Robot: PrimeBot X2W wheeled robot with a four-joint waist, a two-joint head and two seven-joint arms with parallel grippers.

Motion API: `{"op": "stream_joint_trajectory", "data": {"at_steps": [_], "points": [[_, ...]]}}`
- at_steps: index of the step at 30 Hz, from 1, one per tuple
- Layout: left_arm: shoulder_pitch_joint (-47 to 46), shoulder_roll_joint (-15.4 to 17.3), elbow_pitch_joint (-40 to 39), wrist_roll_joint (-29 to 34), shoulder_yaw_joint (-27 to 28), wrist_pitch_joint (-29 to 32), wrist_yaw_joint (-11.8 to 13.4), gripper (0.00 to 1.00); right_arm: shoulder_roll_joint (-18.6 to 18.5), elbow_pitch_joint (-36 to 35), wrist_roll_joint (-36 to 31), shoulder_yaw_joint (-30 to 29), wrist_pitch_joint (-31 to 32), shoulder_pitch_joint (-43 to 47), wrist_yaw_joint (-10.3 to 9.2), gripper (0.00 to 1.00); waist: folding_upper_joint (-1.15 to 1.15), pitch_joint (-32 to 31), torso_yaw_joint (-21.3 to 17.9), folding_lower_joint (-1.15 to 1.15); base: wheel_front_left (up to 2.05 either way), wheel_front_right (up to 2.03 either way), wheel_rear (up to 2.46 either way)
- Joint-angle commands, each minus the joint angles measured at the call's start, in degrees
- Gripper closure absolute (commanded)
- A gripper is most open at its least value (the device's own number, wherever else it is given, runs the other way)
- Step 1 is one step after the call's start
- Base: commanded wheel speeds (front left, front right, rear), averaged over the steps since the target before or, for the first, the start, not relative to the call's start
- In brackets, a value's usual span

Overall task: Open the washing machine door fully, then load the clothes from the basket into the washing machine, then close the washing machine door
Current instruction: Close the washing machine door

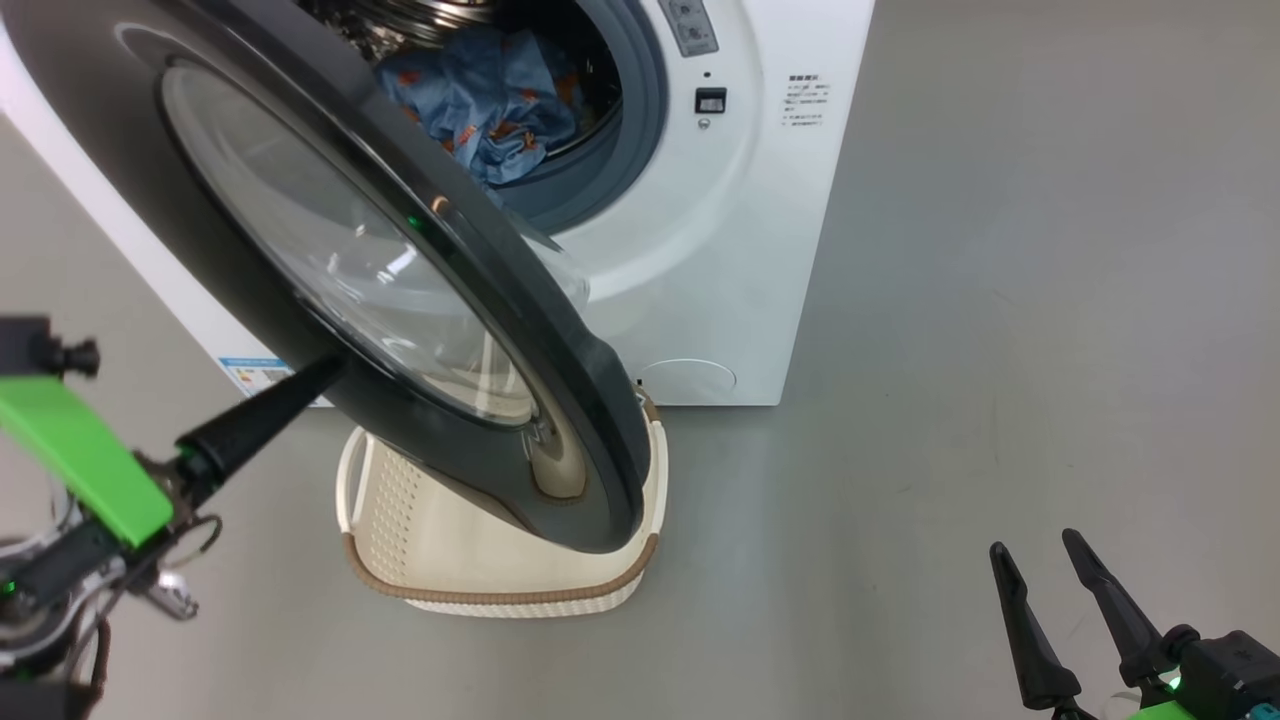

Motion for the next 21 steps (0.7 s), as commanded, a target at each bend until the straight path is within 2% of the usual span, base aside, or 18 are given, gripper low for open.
{"op": "stream_joint_trajectory", "data": {"at_steps": [1,14,21], "points": [[1.0,2.9,-1.4,1.0,3.3,-2.5,-0.2,0.00,-1.1,-1.3,-0.3,1.3,-0.3,-1.3,0.16,0.00,0.00,-0.3,0.4,0.00,0.00,0.00,0.00],[12.6,3.1,1.1,3.2,3.8,-18.7,-0.2,0.00,-1.6,-1.3,-0.1,1.0,-0.3,-0.8,0.16,0.00,0.00,-0.2,0.6,0.00,0.00,0.00,0.00],[17.8,3.9,2.9,5.0,1.0,-28.9,-0.2,0.00,-1.8,-1.0,-0.1,0.3,-0.3,-0.4,0.16,0.00,0.00,-0.5,-0.6,0.00,0.00,0.00,0.00]]}}
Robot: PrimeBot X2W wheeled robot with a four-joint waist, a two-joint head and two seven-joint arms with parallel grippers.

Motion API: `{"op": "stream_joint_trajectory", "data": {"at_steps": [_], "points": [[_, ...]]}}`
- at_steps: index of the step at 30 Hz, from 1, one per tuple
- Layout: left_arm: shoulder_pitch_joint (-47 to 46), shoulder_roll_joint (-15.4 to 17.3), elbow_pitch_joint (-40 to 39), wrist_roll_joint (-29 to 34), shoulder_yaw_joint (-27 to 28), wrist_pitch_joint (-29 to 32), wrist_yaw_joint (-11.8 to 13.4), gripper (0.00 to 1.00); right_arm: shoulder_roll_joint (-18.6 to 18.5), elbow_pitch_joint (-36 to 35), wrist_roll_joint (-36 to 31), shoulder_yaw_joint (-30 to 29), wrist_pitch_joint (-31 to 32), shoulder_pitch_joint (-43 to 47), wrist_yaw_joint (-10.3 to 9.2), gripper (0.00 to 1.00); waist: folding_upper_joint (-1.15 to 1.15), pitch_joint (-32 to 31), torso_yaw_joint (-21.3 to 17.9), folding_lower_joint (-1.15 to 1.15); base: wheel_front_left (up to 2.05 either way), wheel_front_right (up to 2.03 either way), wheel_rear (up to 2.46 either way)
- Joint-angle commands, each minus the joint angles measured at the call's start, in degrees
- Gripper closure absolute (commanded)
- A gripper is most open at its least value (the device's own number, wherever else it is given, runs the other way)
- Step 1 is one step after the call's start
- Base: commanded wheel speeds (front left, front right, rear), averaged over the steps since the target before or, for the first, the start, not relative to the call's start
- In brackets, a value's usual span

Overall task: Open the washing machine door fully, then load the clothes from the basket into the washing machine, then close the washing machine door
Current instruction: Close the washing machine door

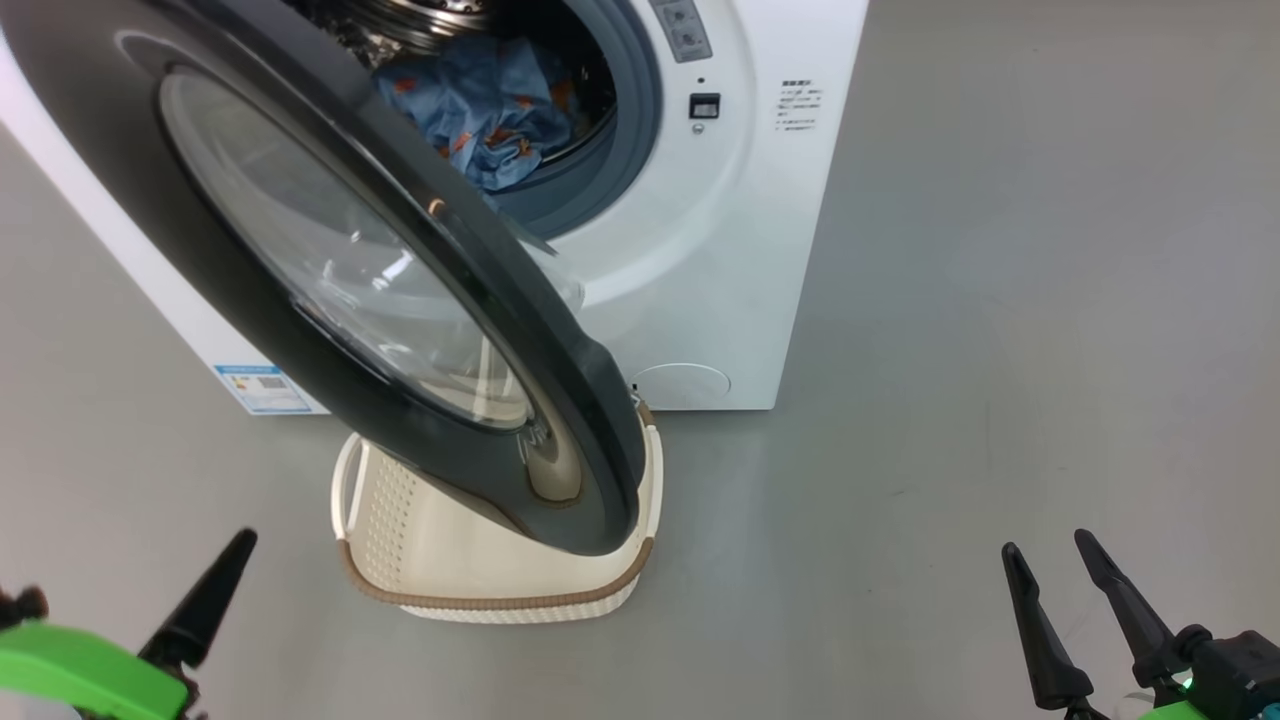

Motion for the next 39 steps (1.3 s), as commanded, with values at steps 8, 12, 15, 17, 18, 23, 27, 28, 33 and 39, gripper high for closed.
{"op": "stream_joint_trajectory", "data": {"at_steps": [8,12,15,17,18,23,27,28,33,39], "points": [[2.7,4.1,1.7,4.2,-4.0,-14.2,-0.2,0.00,-1.0,-0.9,0.0,0.2,-0.3,0.5,0.16,0.00,0.00,-1.4,-1.8,0.00,0.00,0.00,0.00],[3.6,5.2,3.6,6.9,-7.9,-22.1,-0.2,0.00,-1.1,-0.7,0.0,-0.1,-0.3,0.8,0.16,0.00,0.00,-1.8,-2.4,0.00,0.00,0.00,0.00],[3.6,6.2,5.7,10.1,-11.0,-26.1,-0.2,0.00,-1.2,-0.6,0.1,-0.3,-0.3,1.1,0.16,0.00,0.00,-2.3,-2.7,0.00,0.00,0.00,0.00],[3.4,6.1,7.1,12.5,-12.0,-27.2,-0.2,0.00,-1.2,-0.6,0.1,-0.4,-0.3,1.3,0.16,0.00,0.00,-2.6,-2.9,0.00,0.00,0.00,0.00],[3.2,5.9,7.8,14.0,-12.2,-27.4,-0.2,0.00,-1.3,-0.6,0.1,-0.4,-0.3,1.4,0.16,0.00,0.00,-2.7,-3.0,0.00,0.00,0.00,0.00],[3.2,2.5,8.4,25.5,-6.2,-27.5,-0.2,0.00,-1.3,-0.7,0.2,-0.7,-0.3,1.7,0.16,0.00,0.00,-3.0,-3.1,0.00,0.00,0.00,0.00],[4.7,-1.4,6.6,36.2,-0.4,-27.6,-0.2,0.00,-1.4,-0.9,0.2,-0.9,-0.3,1.9,0.16,0.00,0.00,-3.0,-3.1,0.00,0.00,0.00,0.00],[5.1,-2.3,6.0,38.7,0.7,-27.6,-0.2,0.00,-1.4,-0.9,0.2,-1.0,-0.3,1.9,0.16,0.00,0.00,-2.9,-3.1,0.00,0.00,0.00,0.00],[6.4,-5.7,2.9,48.1,5.1,-27.6,-0.2,0.00,-1.3,-1.0,0.2,-1.2,-0.3,1.8,0.16,0.00,0.00,-2.6,-3.1,0.00,0.00,0.00,0.00],[8.1,-9.8,0.9,56.2,8.2,-27.6,-0.2,0.00,-1.1,-1.0,0.0,-1.3,-0.3,1.5,0.16,0.00,0.00,-2.4,-3.1,0.00,0.00,0.00,0.00]]}}
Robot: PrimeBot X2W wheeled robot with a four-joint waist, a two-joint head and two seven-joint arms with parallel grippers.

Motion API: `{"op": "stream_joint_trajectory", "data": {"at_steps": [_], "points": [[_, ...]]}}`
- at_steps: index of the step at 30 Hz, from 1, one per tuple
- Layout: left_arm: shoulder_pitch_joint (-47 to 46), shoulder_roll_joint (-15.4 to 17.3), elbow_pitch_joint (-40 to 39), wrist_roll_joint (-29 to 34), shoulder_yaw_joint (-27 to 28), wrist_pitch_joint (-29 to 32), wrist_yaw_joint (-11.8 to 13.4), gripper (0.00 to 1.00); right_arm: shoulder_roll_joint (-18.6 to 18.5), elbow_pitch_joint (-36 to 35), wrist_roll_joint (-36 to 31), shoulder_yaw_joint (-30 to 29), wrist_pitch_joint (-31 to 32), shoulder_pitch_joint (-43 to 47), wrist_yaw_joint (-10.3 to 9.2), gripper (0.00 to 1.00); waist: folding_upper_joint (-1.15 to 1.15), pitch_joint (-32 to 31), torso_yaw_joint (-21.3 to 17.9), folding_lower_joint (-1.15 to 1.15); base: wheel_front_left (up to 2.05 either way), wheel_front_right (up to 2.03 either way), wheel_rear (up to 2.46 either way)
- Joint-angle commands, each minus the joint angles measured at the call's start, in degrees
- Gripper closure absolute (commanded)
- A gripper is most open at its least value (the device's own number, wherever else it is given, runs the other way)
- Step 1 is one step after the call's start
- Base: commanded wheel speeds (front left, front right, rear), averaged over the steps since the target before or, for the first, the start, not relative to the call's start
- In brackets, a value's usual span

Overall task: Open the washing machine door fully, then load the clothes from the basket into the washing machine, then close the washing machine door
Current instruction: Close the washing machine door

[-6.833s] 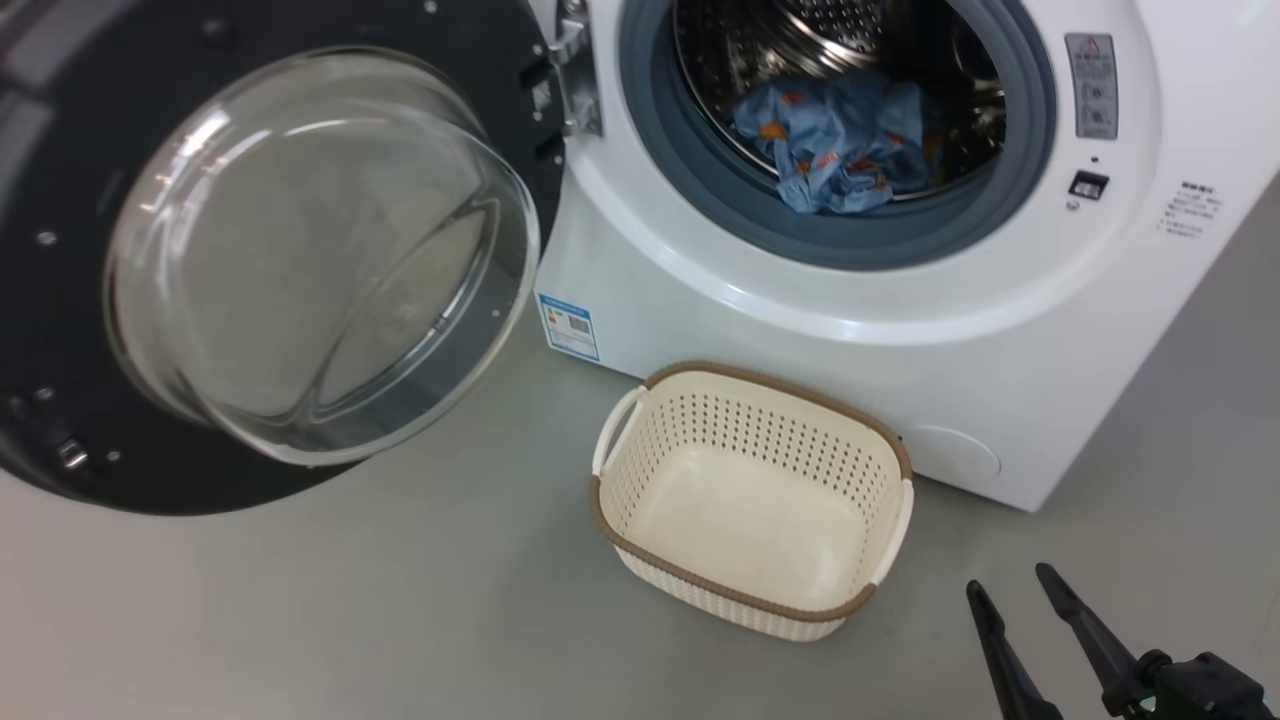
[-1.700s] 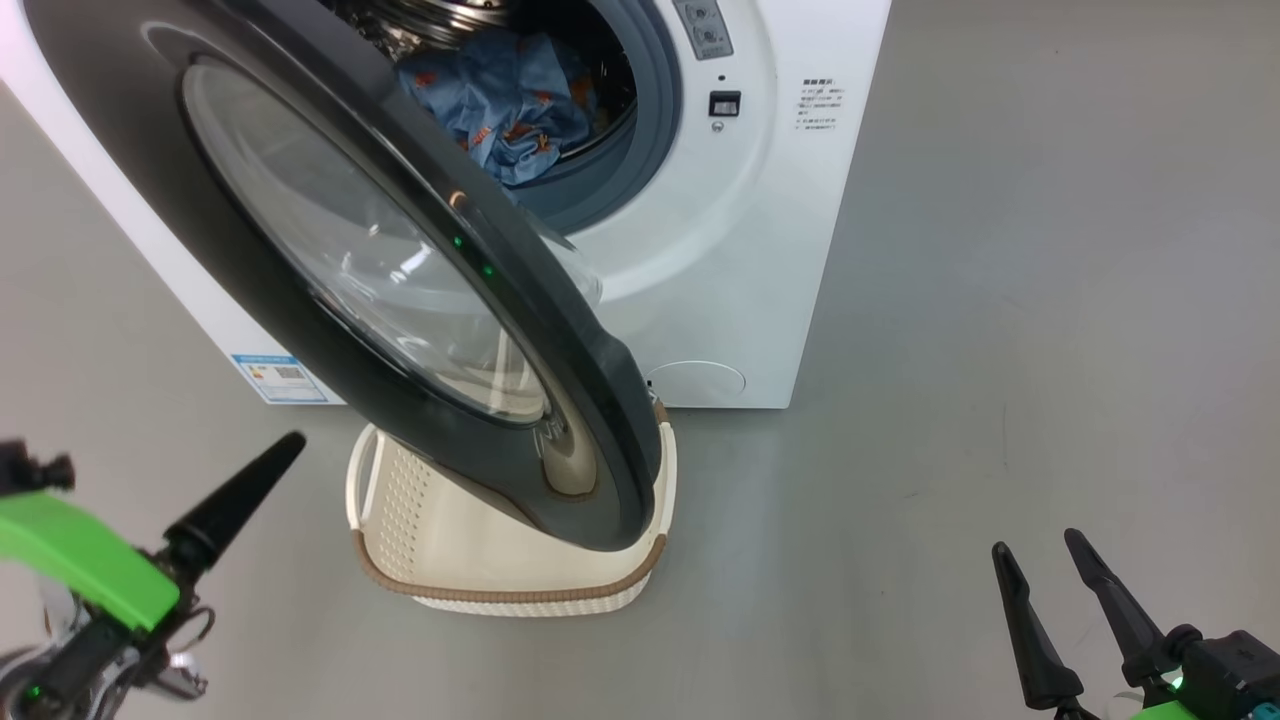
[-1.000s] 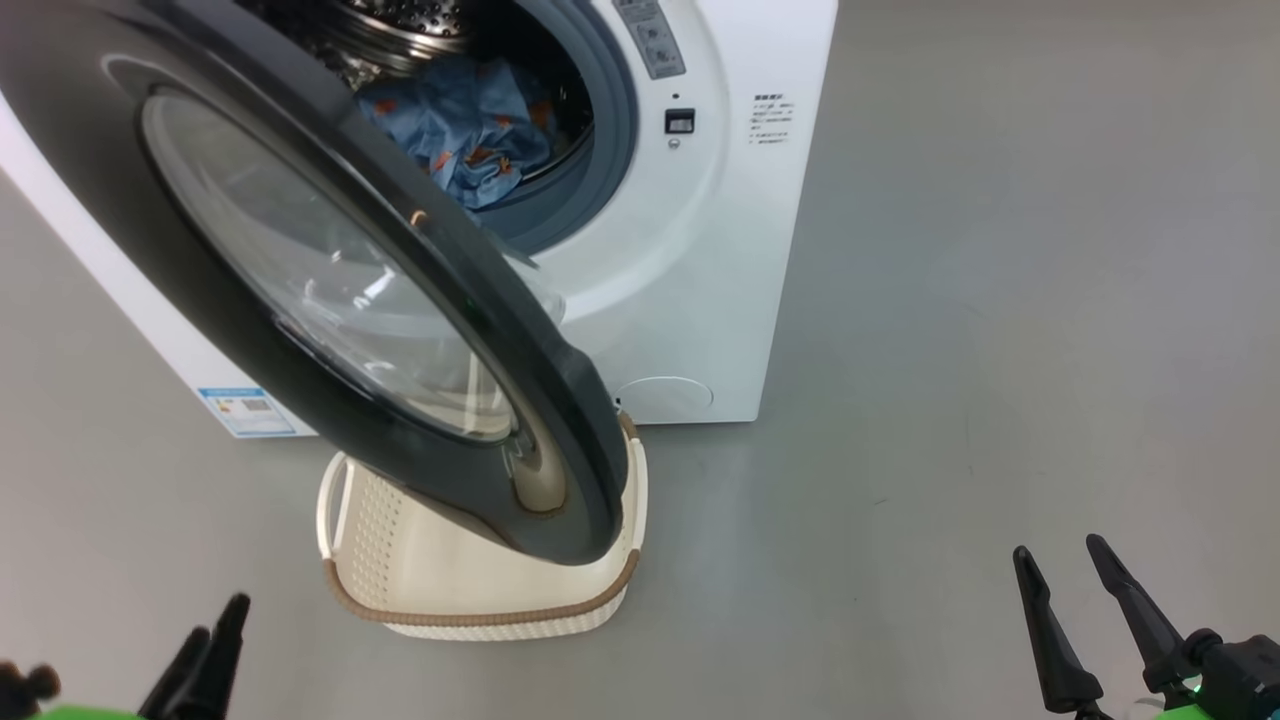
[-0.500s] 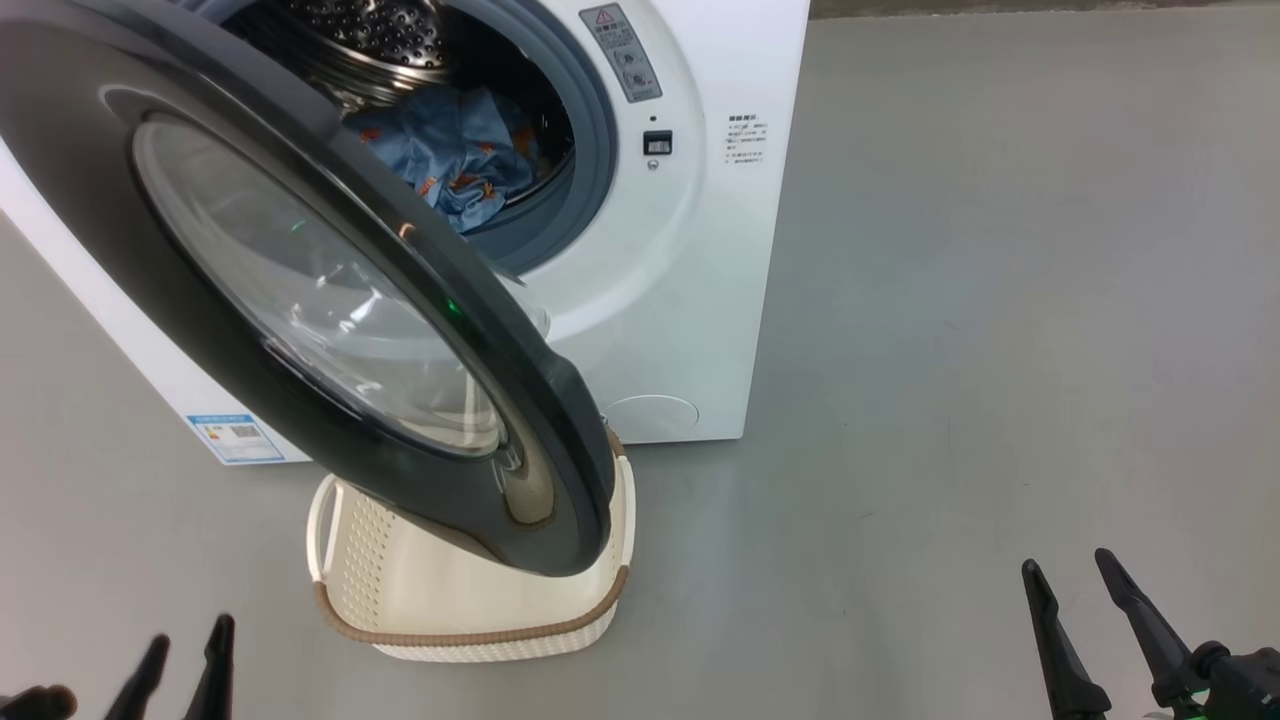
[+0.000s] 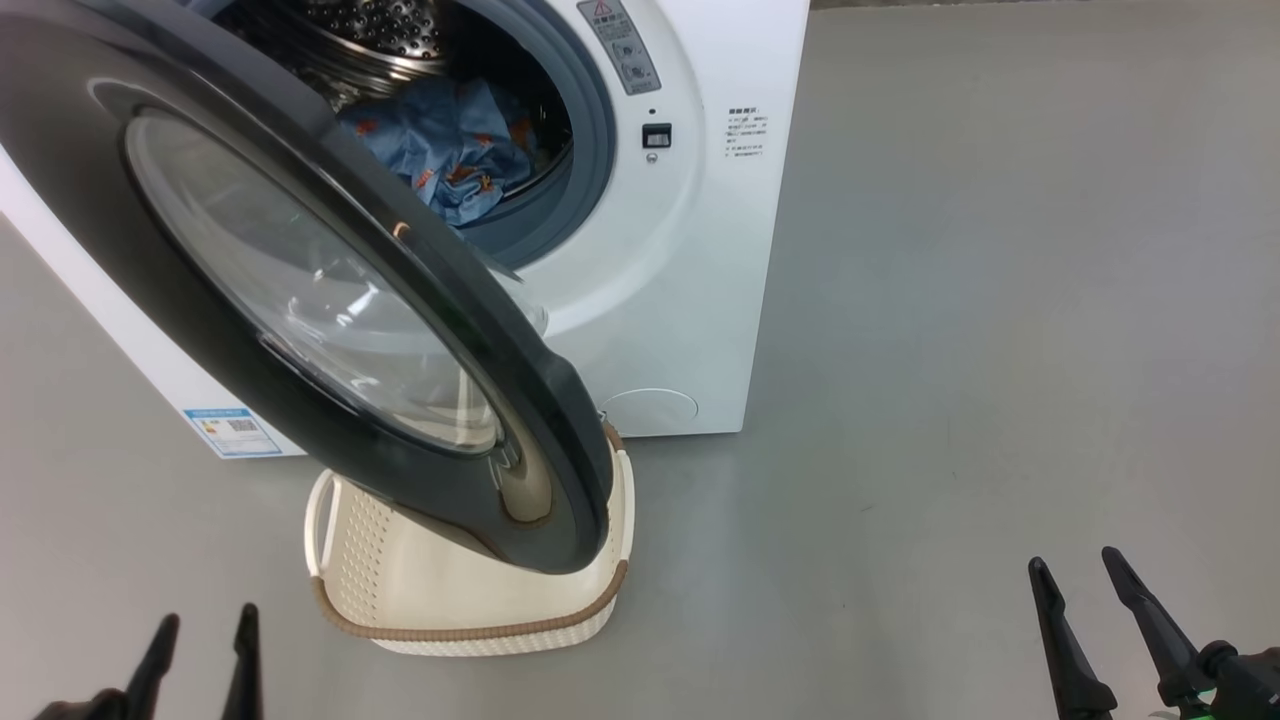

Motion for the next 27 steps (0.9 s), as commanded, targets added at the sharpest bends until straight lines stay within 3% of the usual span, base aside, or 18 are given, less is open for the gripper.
{"op": "stream_joint_trajectory", "data": {"at_steps": [1,18,19,20,21,22,27], "points": [[-0.6,0.9,-1.3,0.7,2.4,-0.8,-0.1,0.00,-0.9,-1.3,0.0,0.9,-0.3,-0.2,0.16,0.00,0.00,0.0,0.0,0.00,0.00,0.00,0.00],[-0.6,-0.8,-0.1,4.3,3.5,-0.8,-0.1,0.00,-0.4,-1.5,0.4,1.5,-0.3,-1.2,0.16,0.00,0.00,-0.1,0.5,0.00,0.00,0.00,0.00],[-0.7,-0.8,-0.2,4.3,3.5,-0.8,-0.1,0.00,-0.3,-1.6,0.6,1.8,-0.3,-1.5,0.16,0.35,0.00,-0.1,0.6,0.00,0.00,0.00,0.00],[-0.8,-0.9,-0.2,4.4,3.5,-0.8,-0.1,0.00,-0.4,-1.7,0.7,2.2,-0.3,-1.9,0.16,0.61,0.00,-0.1,0.8,0.00,0.00,0.00,0.00],[-0.9,-1.0,-0.3,4.4,3.5,-0.8,-0.1,0.00,-0.4,-1.8,0.9,2.6,-0.3,-2.4,0.16,0.85,0.00,-0.1,0.9,0.00,0.00,0.00,0.00],[-1.0,-1.1,-0.3,4.4,3.6,-0.8,-0.1,0.00,-0.3,-2.0,1.1,3.0,-0.3,-3.1,0.16,1.00,0.00,-0.1,1.0,0.00,0.00,0.00,0.00],[-1.3,-1.7,-0.6,5.2,4.4,-0.8,-0.1,0.00,-0.5,-4.5,2.3,6.7,-0.3,-8.7,0.16,1.00,0.00,-0.2,2.2,0.00,0.00,0.00,0.00]]}}
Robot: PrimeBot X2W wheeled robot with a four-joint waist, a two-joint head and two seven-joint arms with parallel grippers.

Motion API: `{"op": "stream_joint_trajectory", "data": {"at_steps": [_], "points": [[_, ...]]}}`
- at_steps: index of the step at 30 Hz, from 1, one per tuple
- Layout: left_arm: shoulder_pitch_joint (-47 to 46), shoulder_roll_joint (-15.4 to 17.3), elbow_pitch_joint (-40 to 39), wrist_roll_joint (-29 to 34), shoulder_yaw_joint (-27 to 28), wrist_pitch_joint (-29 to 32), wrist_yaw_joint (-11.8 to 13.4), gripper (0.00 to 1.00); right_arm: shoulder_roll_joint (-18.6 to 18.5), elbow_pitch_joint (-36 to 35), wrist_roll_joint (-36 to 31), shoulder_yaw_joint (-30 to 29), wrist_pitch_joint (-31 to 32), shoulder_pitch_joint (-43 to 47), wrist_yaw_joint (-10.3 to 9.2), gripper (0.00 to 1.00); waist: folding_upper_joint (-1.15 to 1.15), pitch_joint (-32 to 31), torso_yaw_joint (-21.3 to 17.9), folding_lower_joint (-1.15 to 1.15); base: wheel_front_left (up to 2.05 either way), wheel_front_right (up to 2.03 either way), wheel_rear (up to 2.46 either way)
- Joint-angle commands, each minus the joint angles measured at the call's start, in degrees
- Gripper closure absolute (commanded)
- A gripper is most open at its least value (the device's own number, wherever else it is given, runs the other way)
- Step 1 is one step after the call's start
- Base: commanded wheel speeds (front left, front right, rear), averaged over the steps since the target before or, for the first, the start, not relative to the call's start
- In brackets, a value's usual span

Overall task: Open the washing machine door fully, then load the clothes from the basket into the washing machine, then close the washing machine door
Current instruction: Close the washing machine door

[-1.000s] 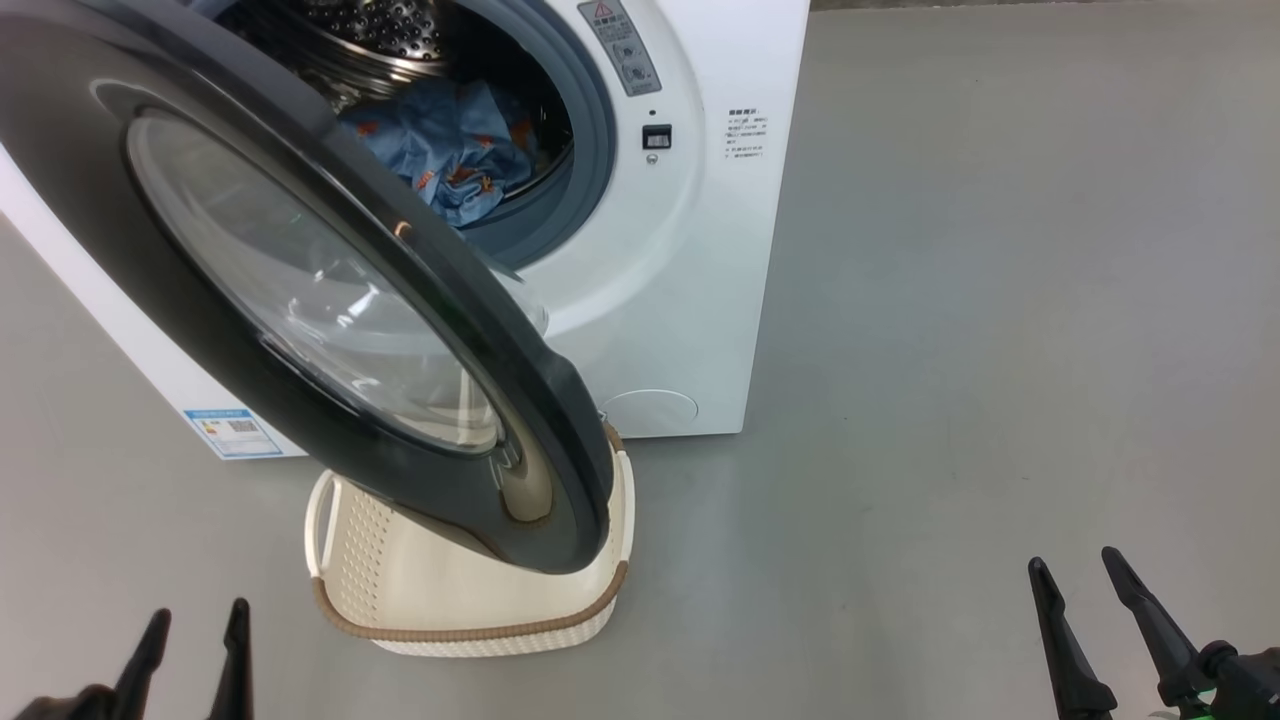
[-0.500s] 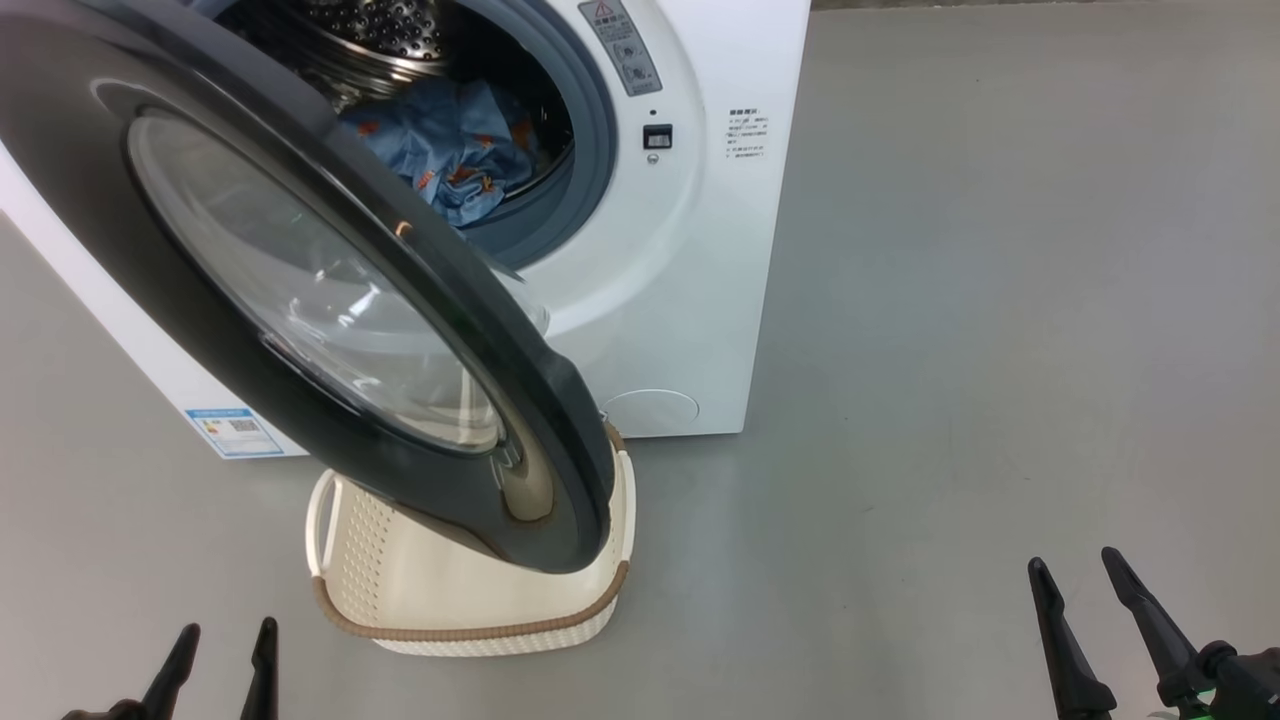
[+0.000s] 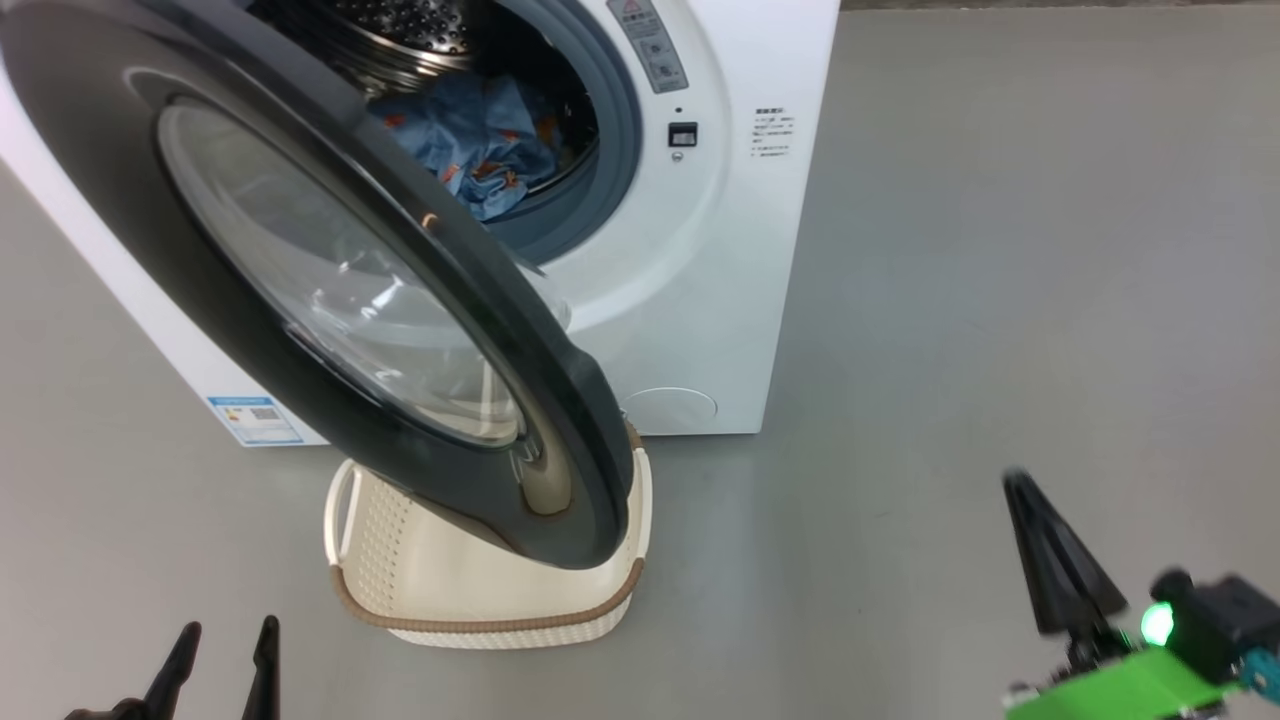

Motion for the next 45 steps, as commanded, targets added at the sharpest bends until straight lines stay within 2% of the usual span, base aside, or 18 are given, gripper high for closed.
{"op": "stream_joint_trajectory", "data": {"at_steps": [1,10,19,25,31,38,45], "points": [[-2.0,0.6,-1.4,0.5,2.6,-0.8,-0.1,0.00,-0.9,-2.8,1.4,2.6,-0.3,-3.8,0.16,1.00,0.00,-0.2,0.7,0.00,0.00,0.00,0.00],[-1.6,0.0,-1.9,0.9,3.0,-0.8,-0.1,0.00,-0.1,-10.0,2.1,12.2,-0.3,-14.8,0.16,1.00,0.00,-0.9,3.1,0.00,0.00,0.00,0.00],[-1.4,-0.6,-2.2,0.9,2.7,-0.8,-0.1,0.00,0.7,-12.3,3.3,22.3,-0.3,-20.4,0.16,1.00,0.00,-1.3,5.5,0.00,0.00,0.00,0.00],[-1.3,-1.1,-2.3,0.8,2.4,-0.8,-0.1,0.00,-0.4,-8.7,5.1,30.8,-0.3,-21.4,0.16,1.00,0.00,-0.8,6.9,0.00,0.00,0.00,0.00],[-2.1,-1.5,-2.3,0.6,1.8,-0.8,-0.1,0.00,-1.1,-3.0,7.1,35.8,-0.3,-21.6,0.16,1.00,0.00,0.7,8.0,0.00,0.00,0.00,0.00],[-3.7,-2.1,-2.1,0.6,1.7,-0.8,-0.1,0.00,-1.0,3.7,9.1,38.4,-0.3,-22.2,0.16,1.00,0.00,3.0,9.0,0.00,0.00,0.00,0.00],[-4.8,-2.6,-2.0,0.6,1.5,-0.8,-0.1,0.00,-0.5,8.7,9.8,37.8,-0.3,-24.1,0.16,1.00,0.00,4.9,9.2,0.00,0.00,0.00,0.00]]}}
